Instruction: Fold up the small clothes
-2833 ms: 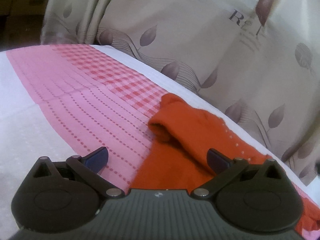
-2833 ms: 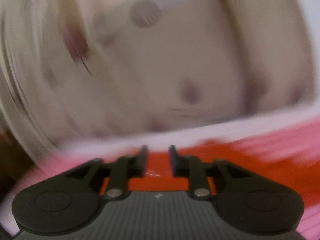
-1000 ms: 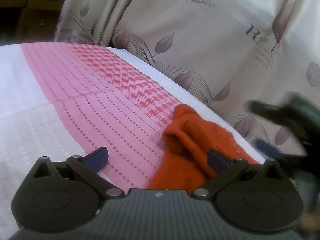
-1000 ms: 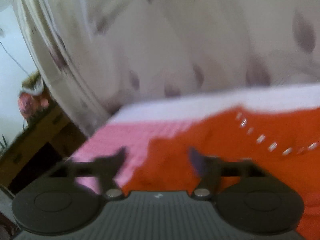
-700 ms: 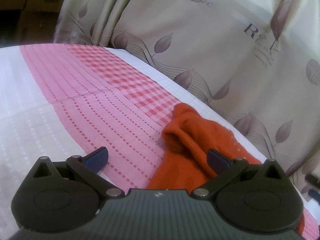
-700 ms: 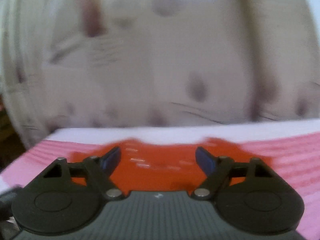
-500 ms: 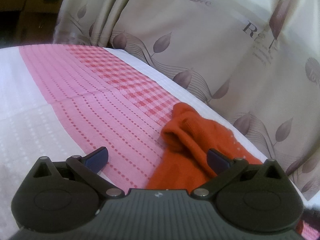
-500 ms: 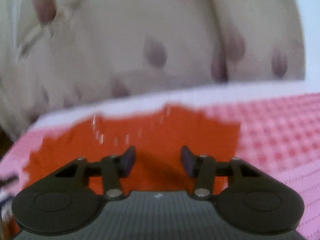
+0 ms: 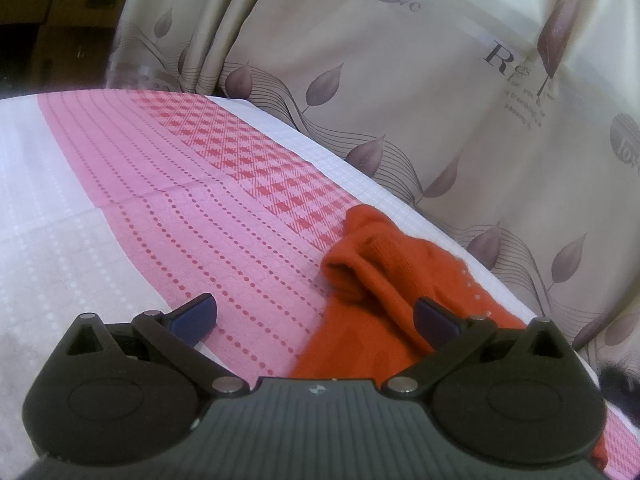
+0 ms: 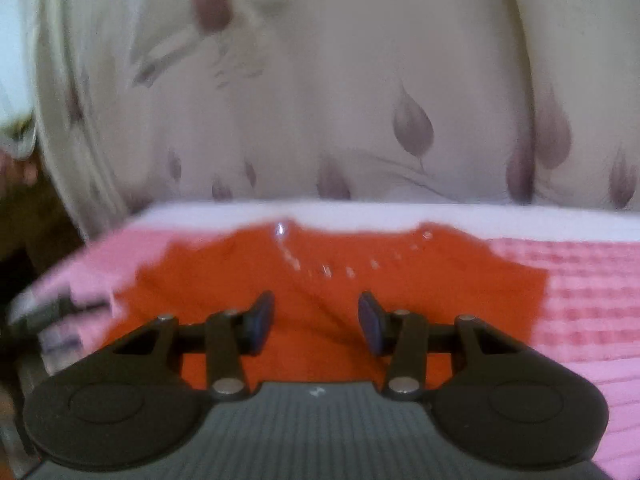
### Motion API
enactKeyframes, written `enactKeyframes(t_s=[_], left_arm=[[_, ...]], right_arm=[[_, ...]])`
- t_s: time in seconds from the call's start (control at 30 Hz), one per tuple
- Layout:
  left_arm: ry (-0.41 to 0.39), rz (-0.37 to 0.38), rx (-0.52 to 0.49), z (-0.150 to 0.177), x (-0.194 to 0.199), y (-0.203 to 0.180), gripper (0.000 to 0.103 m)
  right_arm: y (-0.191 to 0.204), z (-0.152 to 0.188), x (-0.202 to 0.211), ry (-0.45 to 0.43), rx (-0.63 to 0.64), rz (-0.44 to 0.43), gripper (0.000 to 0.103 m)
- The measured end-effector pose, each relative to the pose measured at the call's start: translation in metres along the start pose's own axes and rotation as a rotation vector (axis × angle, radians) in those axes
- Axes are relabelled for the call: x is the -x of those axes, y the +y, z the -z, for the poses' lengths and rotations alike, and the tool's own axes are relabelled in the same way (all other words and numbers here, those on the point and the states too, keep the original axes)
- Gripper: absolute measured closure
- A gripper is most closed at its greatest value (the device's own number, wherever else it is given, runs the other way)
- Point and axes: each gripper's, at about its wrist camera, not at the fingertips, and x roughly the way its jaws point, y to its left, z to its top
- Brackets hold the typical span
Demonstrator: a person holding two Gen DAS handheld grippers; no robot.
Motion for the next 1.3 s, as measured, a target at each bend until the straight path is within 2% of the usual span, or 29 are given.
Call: enactKeyframes(t_s=[0.1,0.2,0.3,0.4,0.43,0.5,0.6,0.67,0.73,0.77,0.83,0.9,1.03,1.1,1.13,1.17,1.2,1.23,1.27,1.3], left_arm=[[0.000,-0.001,-0.002,0.000,0.000,-0.001,0.000],[0.001,0.000,-0.002,0.000,0.000,-0.001,0.000],[0.001,0.002,0.002,0.000,0.000,0.000,0.000],[-0.001,0.003,0.013,-0.001,0.001,0.000,0.000],[-0.001,0.001,0.012,-0.001,0.001,-0.001,0.000],[0.000,-0.002,0.008,-0.001,0.001,-0.002,0.000],[-0.003,-0.003,0.013,-0.001,0.001,-0.001,0.000],[-0.004,-0.005,0.019,-0.002,0.001,-0.001,0.000],[-0.001,0.000,0.025,-0.002,0.001,0.000,0.000],[0.005,0.007,0.028,-0.003,0.000,0.002,0.000],[0.030,0.036,0.044,-0.008,-0.001,0.006,0.000],[0.070,0.067,0.064,-0.015,-0.003,0.012,0.000],[0.130,0.073,0.047,-0.035,-0.018,0.016,0.000],[0.149,0.071,0.023,-0.042,-0.027,0.015,0.002],[0.153,0.078,-0.007,-0.045,-0.030,0.013,0.004],[0.144,0.087,-0.045,-0.047,-0.032,0.010,0.012],[0.132,0.099,-0.099,-0.048,-0.033,0.005,0.028],[0.126,0.107,-0.152,-0.048,-0.034,0.000,0.036],[0.127,0.109,-0.190,-0.047,-0.036,-0.004,0.049],[0.136,0.112,-0.221,-0.046,-0.038,-0.008,0.052]], right_arm=[[-0.028,-0.021,-0.043,0.051,-0.184,-0.046,0.056],[-0.055,-0.017,-0.084,0.185,-0.413,-0.188,0.056],[-0.036,-0.005,-0.082,0.246,-0.359,-0.287,0.056],[-0.004,0.015,-0.055,0.294,-0.193,-0.401,0.053],[0.007,0.025,-0.046,0.316,-0.133,-0.395,0.049],[0.020,0.042,-0.036,0.351,-0.075,-0.392,0.047],[0.036,0.051,-0.022,0.321,0.044,-0.355,0.046],[0.034,0.045,-0.016,0.273,0.014,-0.349,0.046],[0.030,0.032,-0.012,0.173,-0.057,-0.361,0.046],[0.028,0.028,-0.010,0.129,-0.073,-0.341,0.044],[0.030,0.020,-0.013,0.072,-0.056,-0.236,0.042],[0.030,0.019,-0.019,0.052,-0.033,-0.146,0.040],[0.028,0.039,-0.019,0.026,-0.008,-0.066,0.039],[0.024,0.052,-0.013,0.014,-0.013,-0.056,0.039],[0.023,0.059,-0.012,0.011,-0.024,-0.056,0.039],[0.022,0.062,-0.008,-0.003,-0.026,-0.058,0.039],[0.022,0.061,-0.004,-0.027,-0.017,-0.065,0.039],[0.023,0.062,-0.002,-0.043,-0.014,-0.072,0.032],[0.024,0.063,-0.003,-0.048,-0.014,-0.069,0.029],[0.026,0.063,-0.003,-0.047,-0.012,-0.065,0.029]])
